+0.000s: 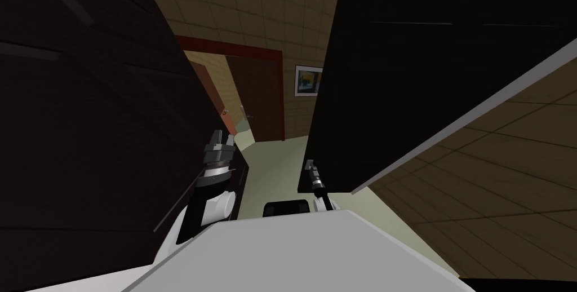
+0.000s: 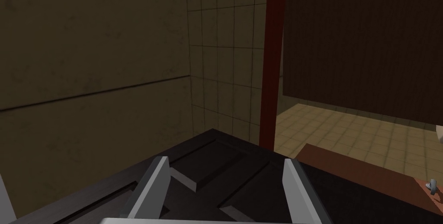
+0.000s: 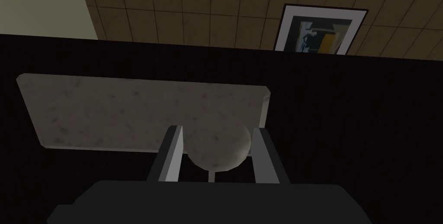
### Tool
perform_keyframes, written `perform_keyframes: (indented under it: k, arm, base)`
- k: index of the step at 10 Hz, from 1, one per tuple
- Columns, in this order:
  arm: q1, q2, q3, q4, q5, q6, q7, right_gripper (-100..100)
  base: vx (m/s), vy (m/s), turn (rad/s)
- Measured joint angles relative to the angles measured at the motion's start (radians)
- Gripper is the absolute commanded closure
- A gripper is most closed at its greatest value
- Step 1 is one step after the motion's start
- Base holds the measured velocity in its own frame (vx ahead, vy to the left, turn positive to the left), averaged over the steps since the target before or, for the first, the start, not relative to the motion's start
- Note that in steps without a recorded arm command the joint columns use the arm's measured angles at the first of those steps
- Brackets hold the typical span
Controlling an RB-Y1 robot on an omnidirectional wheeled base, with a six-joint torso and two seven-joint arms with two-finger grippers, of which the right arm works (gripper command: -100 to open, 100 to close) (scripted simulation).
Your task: Push the door open
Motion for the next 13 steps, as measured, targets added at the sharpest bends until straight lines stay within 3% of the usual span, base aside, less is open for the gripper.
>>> perform_keyframes:
  k: [2, 4, 6, 7, 9, 11, 12, 13]
  arm:
    - [-0.002, -0.001, -0.011, 0.007, -0.005, 0.003, 0.008, 100]
    - [-0.021, -0.011, -0.028, 0.033, -0.013, -0.011, 0.009, 100]
    - [-0.004, -0.018, -0.039, -0.003, -0.019, 0.010, 0.011, 100]
    - [-0.011, -0.024, -0.050, 0.002, -0.024, 0.010, 0.012, 100]
    - [-0.011, -0.016, -0.070, 0.009, -0.033, 0.004, 0.026, 100]
    - [-0.033, -0.032, -0.093, 0.043, -0.045, -0.010, 0.024, 100]
    - [-0.028, -0.039, -0.110, 0.033, -0.052, -0.004, 0.025, 100]
    - [-0.029, -0.042, -0.123, 0.029, -0.058, 0.000, 0.028, -100]
  base:
    - [0.157, 0.044, -0.029]
    - [0.174, 0.038, -0.033]
    - [0.182, 0.053, -0.060]
    - [0.191, 0.032, -0.078]
    - [0.184, 0.028, -0.047]
    - [0.181, 0.025, -0.099]
    - [0.163, 0.007, -0.075]
    - [-0.026, 0.096, -0.055]
